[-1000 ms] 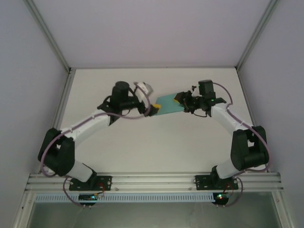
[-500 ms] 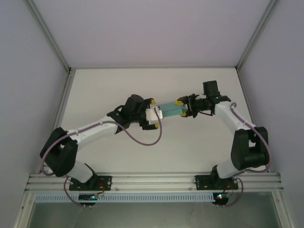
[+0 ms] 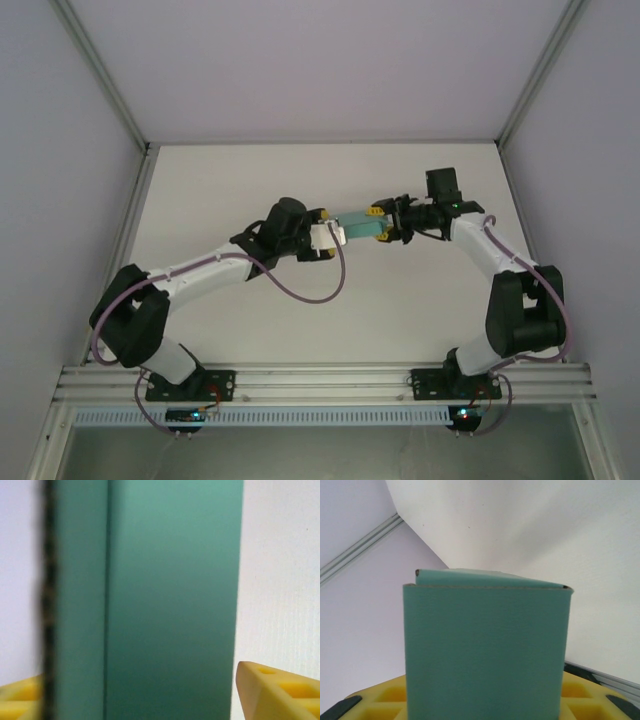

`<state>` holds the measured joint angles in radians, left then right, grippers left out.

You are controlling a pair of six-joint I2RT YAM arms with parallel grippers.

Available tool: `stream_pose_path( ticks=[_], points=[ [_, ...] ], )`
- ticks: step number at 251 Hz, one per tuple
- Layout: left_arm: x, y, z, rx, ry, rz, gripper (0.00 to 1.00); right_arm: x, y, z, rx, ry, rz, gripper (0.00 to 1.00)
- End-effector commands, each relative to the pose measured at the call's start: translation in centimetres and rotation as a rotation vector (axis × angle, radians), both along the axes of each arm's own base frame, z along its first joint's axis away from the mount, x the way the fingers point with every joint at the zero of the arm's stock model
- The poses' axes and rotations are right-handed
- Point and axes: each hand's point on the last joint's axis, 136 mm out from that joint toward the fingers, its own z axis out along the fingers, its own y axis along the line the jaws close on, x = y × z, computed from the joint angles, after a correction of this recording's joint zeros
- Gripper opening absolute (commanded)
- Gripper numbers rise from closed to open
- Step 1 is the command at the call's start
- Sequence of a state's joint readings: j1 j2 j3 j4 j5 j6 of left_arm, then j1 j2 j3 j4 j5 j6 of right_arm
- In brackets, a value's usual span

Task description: Assemble paper box

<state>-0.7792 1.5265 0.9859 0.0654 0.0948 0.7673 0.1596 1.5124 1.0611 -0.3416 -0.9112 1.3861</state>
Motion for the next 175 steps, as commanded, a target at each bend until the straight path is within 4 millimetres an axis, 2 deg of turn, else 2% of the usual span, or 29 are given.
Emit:
stream_pose_path(
  ticks=[1, 36, 68, 91, 112, 136, 154, 163, 175],
  points=[
    [1.3, -1.2, 2.8, -0.080, -0.067, 0.021, 0.60, -0.8, 1.7, 1.5, 0.056, -0.006, 0.068, 0.44],
    [1.5, -1.1, 3.0, -0.084, -0.090, 0.029, 0.55, -1.1, 1.8, 2.0, 0.063, -0.025, 0.079, 0.46],
    [2.1, -0.8, 2.8, -0.072, -0.106, 0.058, 0.43, -1.2, 1.8, 2.3, 0.052, -0.051, 0.083, 0.52],
    [1.9, -0.8, 2.8, -0.065, -0.104, 0.051, 0.40, -1.5, 1.7, 2.4, 0.045, -0.054, 0.088, 0.54],
    [1.6, -0.5, 2.9, -0.052, -0.103, 0.045, 0.35, -1.6, 1.6, 2.5, 0.044, -0.060, 0.089, 0.64],
    [1.2, 0.1, 2.8, -0.018, -0.096, 0.036, 0.32, -0.6, 0.4, 2.9, 0.015, -0.125, 0.049, 0.65],
    [0.6, 0.6, 2.2, 0.025, -0.053, 0.020, 0.32, 1.9, -1.7, 4.1, -0.007, -0.246, -0.031, 0.81],
    [0.1, 1.0, 1.7, 0.053, -0.019, 0.009, 0.31, 2.5, -3.1, 4.2, -0.055, -0.301, -0.054, 0.98],
    [-0.3, 1.5, 1.2, 0.079, 0.022, 0.003, 0.27, 3.5, -4.9, 4.7, -0.133, -0.398, -0.082, 0.99]
  ],
)
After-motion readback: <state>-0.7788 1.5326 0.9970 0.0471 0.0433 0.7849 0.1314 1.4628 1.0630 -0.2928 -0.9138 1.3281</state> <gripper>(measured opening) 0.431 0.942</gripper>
